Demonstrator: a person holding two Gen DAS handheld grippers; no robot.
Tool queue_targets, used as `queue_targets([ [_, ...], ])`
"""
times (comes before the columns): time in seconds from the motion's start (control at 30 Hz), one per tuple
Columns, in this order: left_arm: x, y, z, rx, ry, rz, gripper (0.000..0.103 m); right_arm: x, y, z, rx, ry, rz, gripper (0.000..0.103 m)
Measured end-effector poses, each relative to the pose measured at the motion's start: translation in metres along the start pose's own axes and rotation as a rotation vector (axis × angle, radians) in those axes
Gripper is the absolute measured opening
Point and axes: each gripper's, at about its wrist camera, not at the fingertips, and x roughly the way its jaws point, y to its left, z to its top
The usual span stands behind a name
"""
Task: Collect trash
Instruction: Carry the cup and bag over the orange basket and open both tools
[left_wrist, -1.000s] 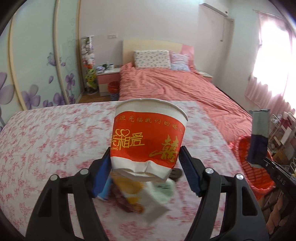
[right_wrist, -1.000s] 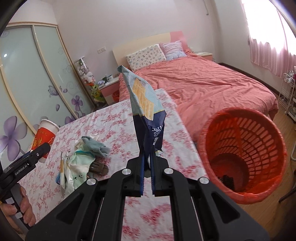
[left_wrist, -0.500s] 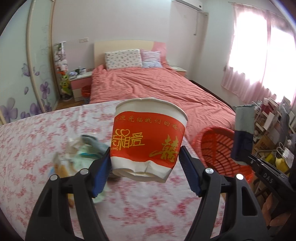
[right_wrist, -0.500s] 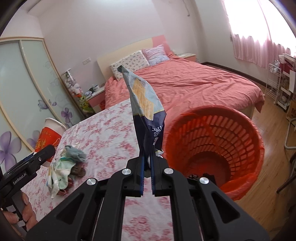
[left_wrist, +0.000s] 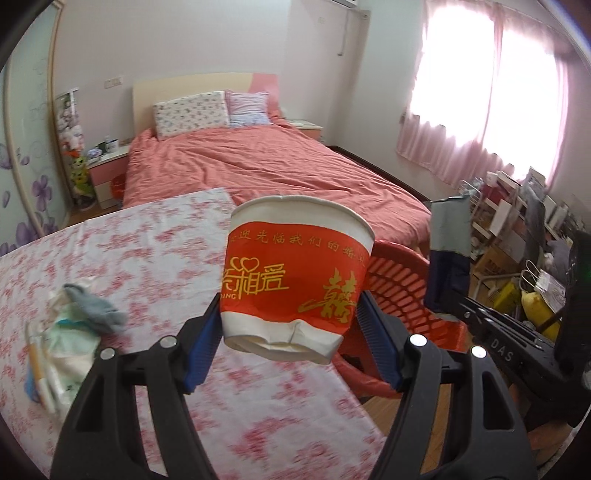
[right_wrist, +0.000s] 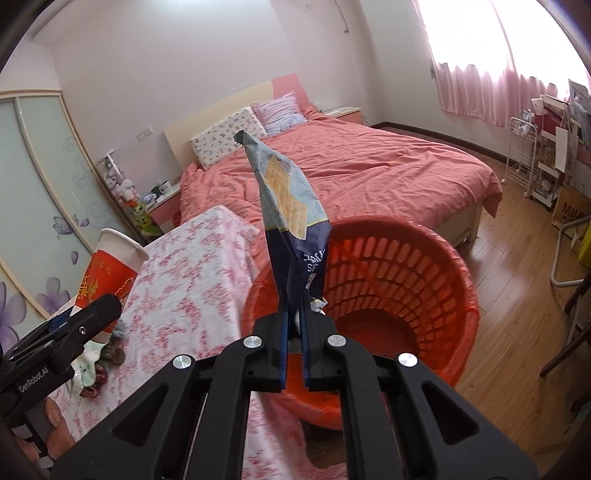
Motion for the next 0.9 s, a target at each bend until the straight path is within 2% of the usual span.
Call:
queue_targets([
  [0.37, 0.057, -0.054, 0.002, 0.058, 0.059, -0.076, 0.070, 0.025, -0.038, 0.011, 0.037, 0.022, -0.050, 0.006],
  [0.4, 0.060, -0.056, 0.004, 0.056, 0.063, -0.072, 0.071, 0.026, -0.040, 0.012, 0.038, 0.021, -0.056, 0.008],
  [0.43, 0.064, -0.058, 0.004, 0.055, 0.068, -0.072, 0.071, 0.029, -0.043, 0.013, 0.041, 0.024, -0.056, 0.014],
  [0.47, 0.067, -0.059, 0.004, 0.054, 0.074, -0.073, 0.073, 0.030, -0.044, 0.013, 0.044, 0.026, -0.054, 0.027],
  [0.53, 0.073, -0.057, 0.003, 0.049, 0.084, -0.060, 0.077, 0.031, -0.046, 0.013, 0.049, 0.022, -0.056, 0.044],
  [0.73, 0.073, -0.037, -0.003, 0.040, 0.088, -0.010, 0.078, 0.030, -0.044, 0.009, 0.042, 0.026, -0.079, 0.051],
  [0.9, 0.060, -0.012, -0.008, 0.021, 0.080, 0.031, 0.078, 0.027, -0.033, 0.010, 0.030, 0.027, -0.080, 0.053],
])
